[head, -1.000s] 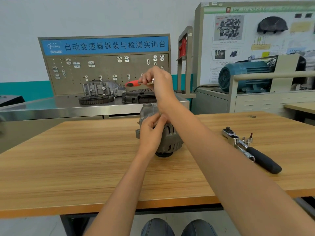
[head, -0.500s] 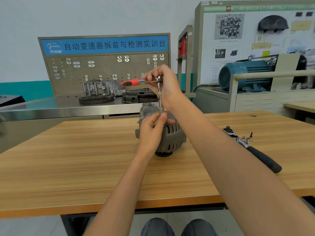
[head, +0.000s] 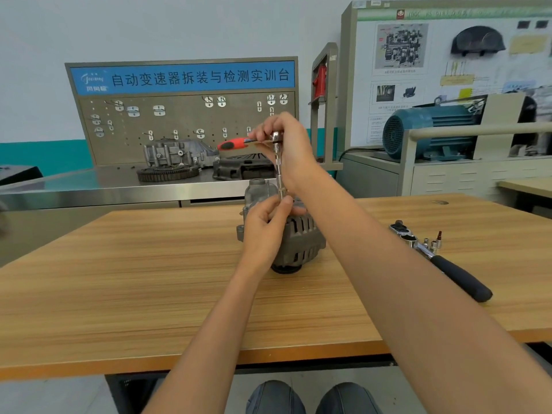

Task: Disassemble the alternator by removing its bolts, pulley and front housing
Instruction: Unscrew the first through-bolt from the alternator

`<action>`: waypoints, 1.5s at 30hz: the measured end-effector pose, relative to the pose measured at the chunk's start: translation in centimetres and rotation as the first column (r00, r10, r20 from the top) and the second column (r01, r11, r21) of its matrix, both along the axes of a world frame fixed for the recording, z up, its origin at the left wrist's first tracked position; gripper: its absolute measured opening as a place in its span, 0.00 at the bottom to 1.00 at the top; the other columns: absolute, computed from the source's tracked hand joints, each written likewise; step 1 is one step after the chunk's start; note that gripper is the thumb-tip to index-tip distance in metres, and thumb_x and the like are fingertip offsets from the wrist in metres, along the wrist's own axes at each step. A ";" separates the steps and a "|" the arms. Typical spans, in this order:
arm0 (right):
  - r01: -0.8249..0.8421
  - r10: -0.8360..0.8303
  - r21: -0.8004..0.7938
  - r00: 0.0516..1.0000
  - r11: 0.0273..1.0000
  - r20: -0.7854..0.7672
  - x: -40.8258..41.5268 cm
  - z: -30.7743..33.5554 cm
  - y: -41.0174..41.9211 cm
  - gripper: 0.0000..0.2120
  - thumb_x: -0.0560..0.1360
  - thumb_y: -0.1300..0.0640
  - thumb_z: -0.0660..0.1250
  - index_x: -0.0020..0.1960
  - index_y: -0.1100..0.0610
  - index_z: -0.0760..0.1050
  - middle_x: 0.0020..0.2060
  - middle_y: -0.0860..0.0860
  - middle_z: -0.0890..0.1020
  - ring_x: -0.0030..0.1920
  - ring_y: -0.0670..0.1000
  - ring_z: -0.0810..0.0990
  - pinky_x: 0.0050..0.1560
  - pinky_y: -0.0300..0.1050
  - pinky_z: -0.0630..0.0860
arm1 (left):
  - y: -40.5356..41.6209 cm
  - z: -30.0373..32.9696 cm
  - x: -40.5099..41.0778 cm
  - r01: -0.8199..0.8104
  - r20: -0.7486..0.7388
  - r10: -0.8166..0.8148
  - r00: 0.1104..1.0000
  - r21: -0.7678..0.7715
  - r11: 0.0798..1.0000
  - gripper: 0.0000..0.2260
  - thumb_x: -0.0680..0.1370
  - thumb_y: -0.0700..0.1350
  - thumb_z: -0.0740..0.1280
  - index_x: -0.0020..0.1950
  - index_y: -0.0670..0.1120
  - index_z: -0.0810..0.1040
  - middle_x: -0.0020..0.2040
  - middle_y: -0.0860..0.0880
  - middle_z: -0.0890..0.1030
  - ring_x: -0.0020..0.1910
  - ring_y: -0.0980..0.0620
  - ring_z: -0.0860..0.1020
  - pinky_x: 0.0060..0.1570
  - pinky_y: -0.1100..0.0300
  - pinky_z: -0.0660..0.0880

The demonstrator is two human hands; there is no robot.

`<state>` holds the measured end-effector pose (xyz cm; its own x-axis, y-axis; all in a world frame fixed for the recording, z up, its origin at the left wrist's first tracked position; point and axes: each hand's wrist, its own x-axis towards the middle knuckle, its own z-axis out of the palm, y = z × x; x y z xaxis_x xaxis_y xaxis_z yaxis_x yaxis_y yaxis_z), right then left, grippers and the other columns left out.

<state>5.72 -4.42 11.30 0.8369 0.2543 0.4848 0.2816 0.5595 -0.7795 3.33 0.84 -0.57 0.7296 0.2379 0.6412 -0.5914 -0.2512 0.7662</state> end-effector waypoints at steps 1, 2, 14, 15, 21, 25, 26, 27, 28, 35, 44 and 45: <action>-0.052 0.053 0.048 0.998 0.998 -0.027 0.1 0.0 -0.2 0.15 0.73 0.69 0.52 0.29 0.59 0.67 0.24 0.51 0.74 0.33 0.50 0.76 0.49 0.46 0.75 | 0.0 0.0 0.0 -0.007 0.008 0.007 1.000 0.016 1.000 0.11 0.81 0.45 0.61 0.42 0.53 0.81 0.37 0.57 0.83 0.42 0.57 0.80 0.51 0.54 0.74; -0.017 0.018 0.047 1.000 0.999 -0.020 0.1 0.0 -0.2 0.15 0.73 0.69 0.52 0.30 0.59 0.67 0.25 0.51 0.74 0.33 0.49 0.77 0.48 0.45 0.75 | 0.0 0.0 0.1 -0.022 0.014 0.021 1.000 0.023 0.999 0.12 0.80 0.45 0.62 0.41 0.55 0.81 0.36 0.57 0.83 0.42 0.54 0.80 0.52 0.52 0.74; 0.211 -0.194 -0.148 0.973 0.966 0.121 0.0 -0.3 -0.1 0.14 0.73 0.67 0.55 0.30 0.58 0.68 0.28 0.51 0.74 0.31 0.43 0.74 0.42 0.40 0.70 | -0.2 0.0 0.1 -0.037 -0.004 0.037 0.999 -0.002 0.999 0.12 0.79 0.45 0.64 0.39 0.55 0.81 0.34 0.53 0.83 0.39 0.56 0.79 0.49 0.52 0.74; 0.052 -0.050 -0.048 0.998 0.998 0.035 0.1 -0.2 -0.5 0.14 0.73 0.68 0.54 0.30 0.58 0.67 0.27 0.51 0.75 0.32 0.45 0.76 0.45 0.42 0.73 | -0.2 0.0 0.1 -0.041 0.002 0.041 0.999 0.008 0.999 0.11 0.79 0.46 0.64 0.40 0.56 0.81 0.36 0.54 0.83 0.42 0.53 0.80 0.53 0.47 0.74; 0.720 -0.591 -0.108 0.636 0.685 0.496 -0.3 -2.2 1.3 0.12 0.77 0.64 0.56 0.37 0.60 0.70 0.32 0.50 0.71 0.34 0.43 0.70 0.39 0.36 0.67 | -0.2 -0.2 0.6 -0.121 -0.050 0.119 0.992 -0.035 0.992 0.25 0.77 0.36 0.64 0.24 0.58 0.73 0.21 0.59 0.70 0.30 0.56 0.66 0.38 0.56 0.64; 0.834 -0.684 -0.074 0.497 0.547 0.535 0.0 -1.9 1.8 0.12 0.77 0.62 0.56 0.36 0.61 0.71 0.32 0.50 0.70 0.36 0.50 0.68 0.41 0.44 0.66 | -0.4 -0.3 0.7 -0.156 -0.079 0.151 0.985 -0.070 0.985 0.24 0.77 0.38 0.65 0.22 0.55 0.70 0.21 0.56 0.69 0.29 0.58 0.66 0.37 0.56 0.65; 0.714 -0.608 -0.151 0.671 0.683 0.424 0.0 -1.3 1.6 0.13 0.76 0.64 0.56 0.33 0.60 0.69 0.30 0.50 0.69 0.34 0.50 0.67 0.39 0.43 0.66 | -0.5 -0.3 0.6 -0.140 -0.057 0.136 0.989 -0.067 0.988 0.20 0.77 0.40 0.65 0.26 0.54 0.73 0.25 0.52 0.74 0.34 0.52 0.72 0.43 0.51 0.71; 0.553 -0.493 -0.194 0.822 0.810 0.286 0.0 -0.6 1.2 0.14 0.75 0.66 0.55 0.31 0.60 0.67 0.28 0.50 0.70 0.33 0.49 0.68 0.39 0.43 0.66 | -0.6 -0.2 0.5 -0.115 -0.033 0.113 0.993 -0.058 0.992 0.16 0.78 0.43 0.65 0.31 0.54 0.77 0.31 0.44 0.78 0.40 0.44 0.76 0.51 0.45 0.73; 0.383 -0.357 -0.183 0.920 0.906 0.159 0.0 -0.1 0.7 0.15 0.74 0.68 0.54 0.30 0.60 0.66 0.25 0.49 0.71 0.33 0.49 0.69 0.41 0.42 0.69 | -0.6 -0.1 0.4 -0.095 -0.009 0.095 0.995 -0.044 0.995 0.13 0.78 0.46 0.64 0.34 0.55 0.80 0.35 0.41 0.80 0.44 0.41 0.77 0.56 0.40 0.72; 0.632 -0.527 -0.144 0.733 0.762 0.430 -0.4 -1.7 1.3 0.12 0.77 0.64 0.54 0.36 0.60 0.69 0.33 0.53 0.72 0.36 0.50 0.71 0.40 0.42 0.68 | -0.4 -0.1 0.4 -0.140 -0.024 0.139 0.990 -0.037 0.990 0.25 0.77 0.36 0.63 0.23 0.58 0.73 0.23 0.59 0.71 0.29 0.61 0.68 0.42 0.54 0.68; 0.548 -0.487 -0.245 0.831 0.800 0.267 0.3 -0.2 0.4 0.14 0.76 0.64 0.55 0.32 0.59 0.67 0.27 0.51 0.70 0.32 0.49 0.68 0.36 0.42 0.66 | -0.6 -0.1 0.4 -0.105 0.007 0.106 0.994 -0.021 0.994 0.17 0.79 0.43 0.64 0.34 0.60 0.80 0.31 0.59 0.78 0.44 0.47 0.75 0.55 0.40 0.70; 0.357 -0.339 -0.178 0.933 0.917 0.121 0.4 0.0 -0.3 0.14 0.74 0.66 0.54 0.31 0.59 0.66 0.26 0.51 0.70 0.31 0.49 0.70 0.39 0.42 0.69 | -0.5 0.0 0.2 -0.088 0.010 0.088 0.996 0.004 0.996 0.14 0.80 0.44 0.63 0.40 0.60 0.82 0.35 0.59 0.82 0.48 0.49 0.78 0.60 0.40 0.69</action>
